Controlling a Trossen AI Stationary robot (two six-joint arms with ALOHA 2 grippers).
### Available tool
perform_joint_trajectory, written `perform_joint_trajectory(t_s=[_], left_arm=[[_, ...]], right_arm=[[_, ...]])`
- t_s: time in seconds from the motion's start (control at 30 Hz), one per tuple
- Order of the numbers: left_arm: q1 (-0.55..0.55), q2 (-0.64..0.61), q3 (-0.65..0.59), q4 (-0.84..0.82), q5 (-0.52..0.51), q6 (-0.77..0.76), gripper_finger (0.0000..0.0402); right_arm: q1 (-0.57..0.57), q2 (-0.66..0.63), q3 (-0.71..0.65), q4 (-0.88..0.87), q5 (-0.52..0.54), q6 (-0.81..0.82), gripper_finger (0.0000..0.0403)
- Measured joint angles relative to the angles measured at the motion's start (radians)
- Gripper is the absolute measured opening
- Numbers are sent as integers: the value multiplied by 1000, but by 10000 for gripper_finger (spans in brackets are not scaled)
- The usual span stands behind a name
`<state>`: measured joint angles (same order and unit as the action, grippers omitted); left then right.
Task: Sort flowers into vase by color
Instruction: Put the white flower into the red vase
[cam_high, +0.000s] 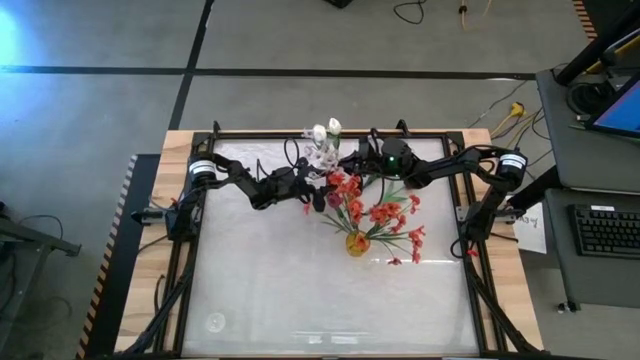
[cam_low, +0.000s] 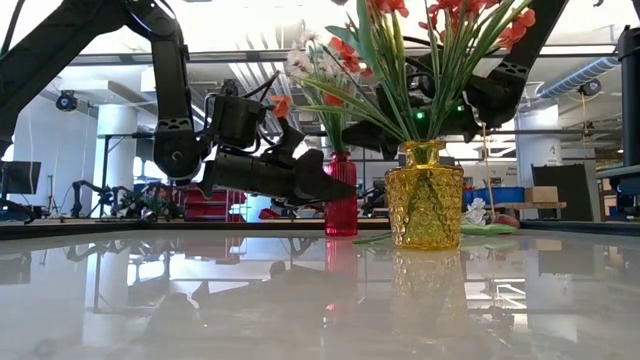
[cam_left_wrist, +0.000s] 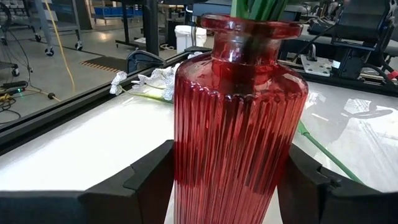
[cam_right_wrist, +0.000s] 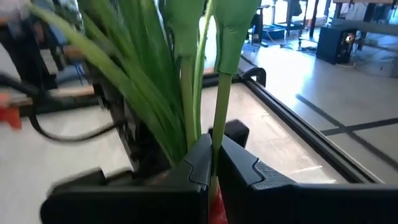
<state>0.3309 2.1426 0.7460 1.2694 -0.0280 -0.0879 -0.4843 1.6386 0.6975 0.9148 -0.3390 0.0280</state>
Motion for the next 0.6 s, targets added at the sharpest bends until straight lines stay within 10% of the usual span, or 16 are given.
perform_joint_trajectory(t_s=[0.6], left_arm=[[-1,-2,1,-19,2,-7,215]], right_arm=[[17,-2,1,-86,31,26,13]])
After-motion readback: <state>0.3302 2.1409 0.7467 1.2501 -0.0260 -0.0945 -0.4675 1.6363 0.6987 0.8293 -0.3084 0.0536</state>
